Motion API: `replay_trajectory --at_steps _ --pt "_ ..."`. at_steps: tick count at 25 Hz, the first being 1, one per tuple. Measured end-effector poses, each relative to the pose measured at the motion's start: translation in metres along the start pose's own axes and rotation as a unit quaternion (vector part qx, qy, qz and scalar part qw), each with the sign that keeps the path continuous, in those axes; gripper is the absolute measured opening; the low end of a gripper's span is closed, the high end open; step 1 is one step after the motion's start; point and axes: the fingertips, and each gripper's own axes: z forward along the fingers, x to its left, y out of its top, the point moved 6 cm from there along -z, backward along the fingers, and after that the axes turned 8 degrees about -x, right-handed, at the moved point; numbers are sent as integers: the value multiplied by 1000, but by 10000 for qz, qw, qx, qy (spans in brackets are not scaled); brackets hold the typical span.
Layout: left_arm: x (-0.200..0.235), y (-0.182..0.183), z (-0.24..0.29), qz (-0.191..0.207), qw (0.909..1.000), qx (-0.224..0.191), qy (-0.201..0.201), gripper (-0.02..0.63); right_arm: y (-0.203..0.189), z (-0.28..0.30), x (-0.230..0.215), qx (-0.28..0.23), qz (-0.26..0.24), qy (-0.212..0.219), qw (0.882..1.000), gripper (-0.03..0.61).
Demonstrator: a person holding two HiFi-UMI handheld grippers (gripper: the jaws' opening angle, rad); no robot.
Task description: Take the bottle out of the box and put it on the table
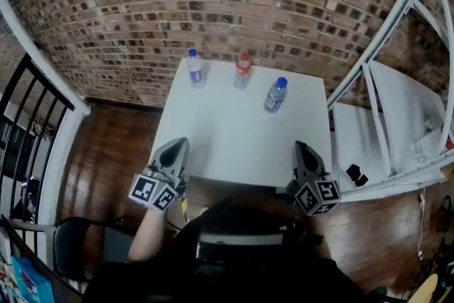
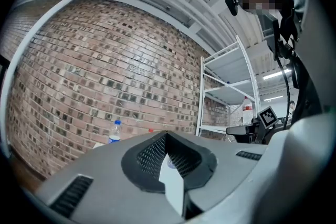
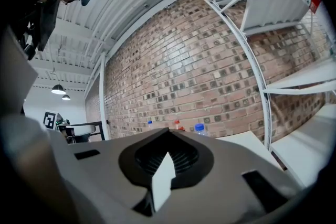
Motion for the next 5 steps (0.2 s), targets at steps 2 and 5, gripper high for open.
replay_trajectory --at_steps 2,5 --pt "0 -1 0 -14 10000 30 -18 -3 0 0 4 39 -244 -20 9997 0" --pt "0 -2 -3 -34 10000 92 -15 -3 -1 -2 15 128 -735 6 9972 0"
